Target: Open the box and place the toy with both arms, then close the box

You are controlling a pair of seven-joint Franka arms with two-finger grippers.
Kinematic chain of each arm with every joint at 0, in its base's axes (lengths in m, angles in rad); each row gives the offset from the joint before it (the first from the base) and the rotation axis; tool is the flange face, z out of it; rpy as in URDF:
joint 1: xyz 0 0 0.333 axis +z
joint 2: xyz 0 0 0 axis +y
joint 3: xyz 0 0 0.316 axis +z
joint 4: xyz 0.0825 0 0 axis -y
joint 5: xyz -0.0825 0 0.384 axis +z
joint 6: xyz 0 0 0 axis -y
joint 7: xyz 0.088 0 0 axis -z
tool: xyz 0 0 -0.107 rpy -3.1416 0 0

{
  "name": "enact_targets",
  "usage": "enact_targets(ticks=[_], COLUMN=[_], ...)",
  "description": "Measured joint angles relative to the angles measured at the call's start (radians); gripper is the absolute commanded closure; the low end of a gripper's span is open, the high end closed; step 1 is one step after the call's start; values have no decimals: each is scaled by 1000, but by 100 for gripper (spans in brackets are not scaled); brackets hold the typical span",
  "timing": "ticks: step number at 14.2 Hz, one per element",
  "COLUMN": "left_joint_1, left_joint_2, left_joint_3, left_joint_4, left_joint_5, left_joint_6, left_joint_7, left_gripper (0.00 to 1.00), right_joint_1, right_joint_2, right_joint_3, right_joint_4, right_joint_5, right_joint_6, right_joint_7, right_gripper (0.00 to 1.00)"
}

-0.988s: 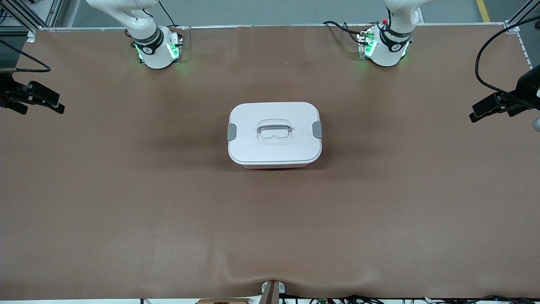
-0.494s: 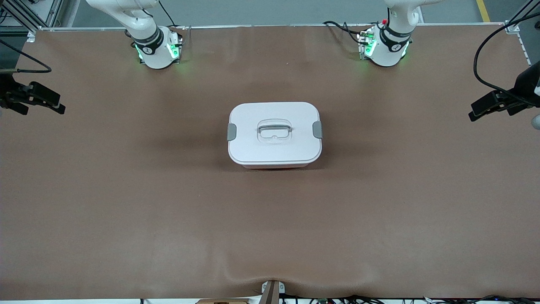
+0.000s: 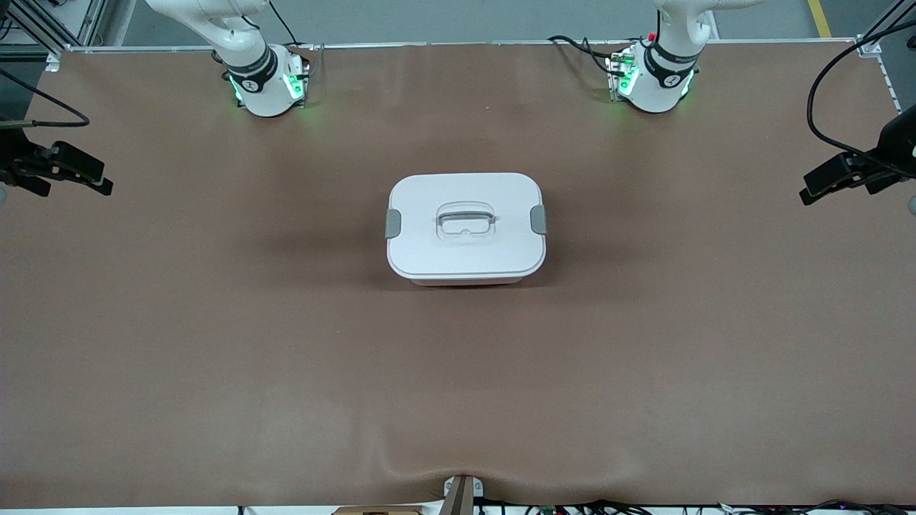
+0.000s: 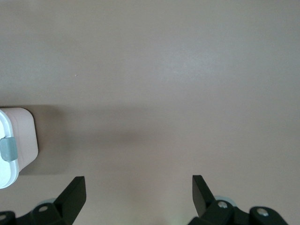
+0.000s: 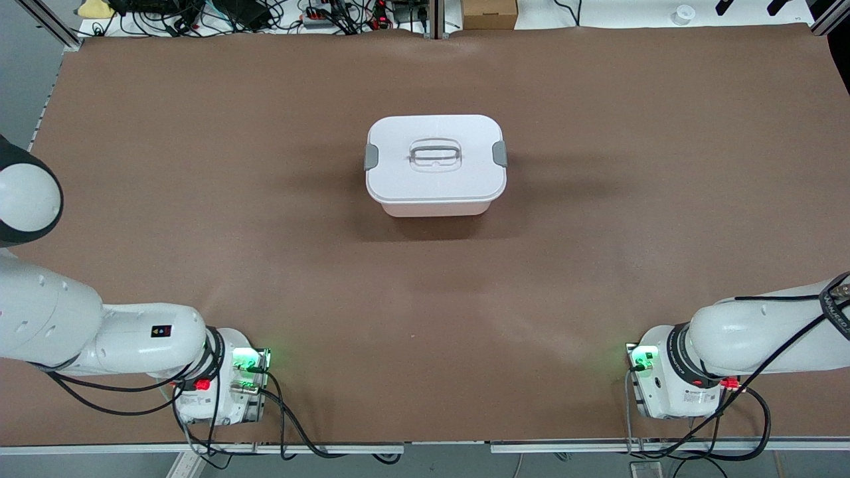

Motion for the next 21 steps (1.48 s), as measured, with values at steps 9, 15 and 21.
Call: enact_targets(ticks=[9, 15, 21], left_joint_1=[-34, -34, -34], left_joint_2=[-10, -127, -136], left_joint_3=[42, 41, 42], left_joint_4=[-15, -175, -187], left_joint_5=[0, 0, 0], left_joint_6=[3, 99, 139], left_joint_7=[0, 0, 0], left_gripper=[0, 0, 0], right_joint_1=[0, 0, 0], right_joint_2=[0, 0, 0], right_joint_3=[0, 0, 0], right_joint_4=[0, 0, 0], right_joint_5=[0, 0, 0], right_joint_6=[0, 0, 0], right_joint_7=[0, 0, 0], right_gripper=[0, 0, 0])
